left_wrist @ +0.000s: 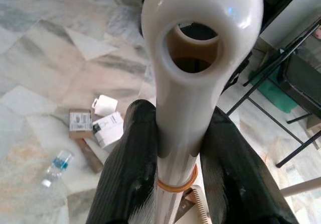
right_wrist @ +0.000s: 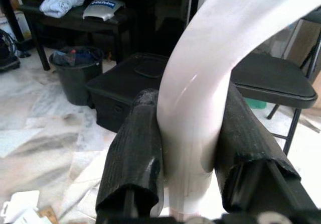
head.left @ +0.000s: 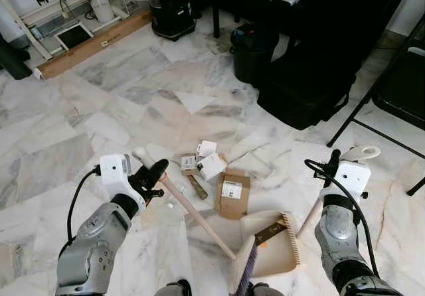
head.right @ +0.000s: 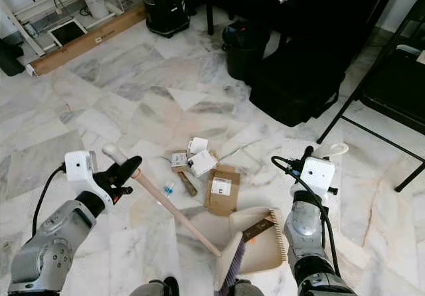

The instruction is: Sweep floor

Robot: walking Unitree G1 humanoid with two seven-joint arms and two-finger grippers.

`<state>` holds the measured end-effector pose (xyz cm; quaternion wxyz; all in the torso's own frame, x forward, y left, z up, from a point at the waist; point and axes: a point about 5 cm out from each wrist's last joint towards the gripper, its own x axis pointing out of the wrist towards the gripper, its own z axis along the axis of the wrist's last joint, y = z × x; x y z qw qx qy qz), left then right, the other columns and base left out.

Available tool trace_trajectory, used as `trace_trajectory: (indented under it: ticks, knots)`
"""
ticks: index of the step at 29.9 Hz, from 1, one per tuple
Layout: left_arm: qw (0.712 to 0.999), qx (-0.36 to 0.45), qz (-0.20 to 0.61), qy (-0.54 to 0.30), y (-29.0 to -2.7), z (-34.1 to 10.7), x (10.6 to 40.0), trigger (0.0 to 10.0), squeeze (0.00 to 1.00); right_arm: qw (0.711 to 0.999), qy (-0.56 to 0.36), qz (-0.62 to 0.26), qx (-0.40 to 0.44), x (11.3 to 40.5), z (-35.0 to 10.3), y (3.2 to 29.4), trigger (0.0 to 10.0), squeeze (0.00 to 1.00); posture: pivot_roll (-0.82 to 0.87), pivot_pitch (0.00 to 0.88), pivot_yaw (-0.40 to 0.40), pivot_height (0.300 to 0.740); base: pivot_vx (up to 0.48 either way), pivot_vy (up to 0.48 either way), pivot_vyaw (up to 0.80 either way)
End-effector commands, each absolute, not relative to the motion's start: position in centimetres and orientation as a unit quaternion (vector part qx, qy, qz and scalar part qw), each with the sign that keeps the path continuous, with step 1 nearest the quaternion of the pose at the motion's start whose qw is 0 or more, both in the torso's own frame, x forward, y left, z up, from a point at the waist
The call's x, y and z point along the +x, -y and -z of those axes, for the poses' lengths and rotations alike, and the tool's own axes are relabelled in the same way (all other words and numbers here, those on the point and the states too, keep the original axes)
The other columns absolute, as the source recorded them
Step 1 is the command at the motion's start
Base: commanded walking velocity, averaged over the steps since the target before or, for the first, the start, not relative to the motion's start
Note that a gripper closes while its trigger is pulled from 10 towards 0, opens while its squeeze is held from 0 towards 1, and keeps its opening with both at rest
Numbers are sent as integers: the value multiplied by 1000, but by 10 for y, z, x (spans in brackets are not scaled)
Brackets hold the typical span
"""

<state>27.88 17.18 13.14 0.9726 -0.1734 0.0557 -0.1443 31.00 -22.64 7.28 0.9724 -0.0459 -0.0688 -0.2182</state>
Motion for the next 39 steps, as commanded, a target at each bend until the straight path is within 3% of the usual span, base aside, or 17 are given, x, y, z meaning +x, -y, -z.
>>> trace_trajectory:
  ticks: [1, 14, 20, 27, 37, 39]
  knots:
    - [975, -165, 146, -40, -177, -137, 283, 10000, 0, 969, 91, 229, -16, 313, -81, 225, 10000, 0, 116, 132, 55, 740, 0, 0, 0]
    - [979, -145, 141, -6, -179, -143, 306, 10000, 0, 961, 137, 239, 34, 320, -100, 224, 10000, 0, 56, 0, 22, 740, 0, 0, 0]
    - [986, -126, 106, 17, -185, -146, 313, 10000, 0, 957, 149, 243, 47, 323, -109, 228, 10000, 0, 42, 0, 11, 740, 0, 0, 0]
    - [996, -41, 30, 75, -197, -161, 320, 10000, 0, 954, 162, 243, 69, 331, -122, 231, 10000, 0, 31, 0, 1, 740, 0, 0, 0]
    - [989, 4, -21, 147, -216, -192, 319, 10000, 0, 951, 159, 249, 91, 332, -123, 231, 10000, 0, 34, 0, 8, 740, 0, 0, 0]
    - [983, 9, -71, 166, -225, -197, 320, 10000, 0, 952, 159, 243, 99, 334, -124, 228, 10000, 0, 32, 0, 5, 740, 0, 0, 0]
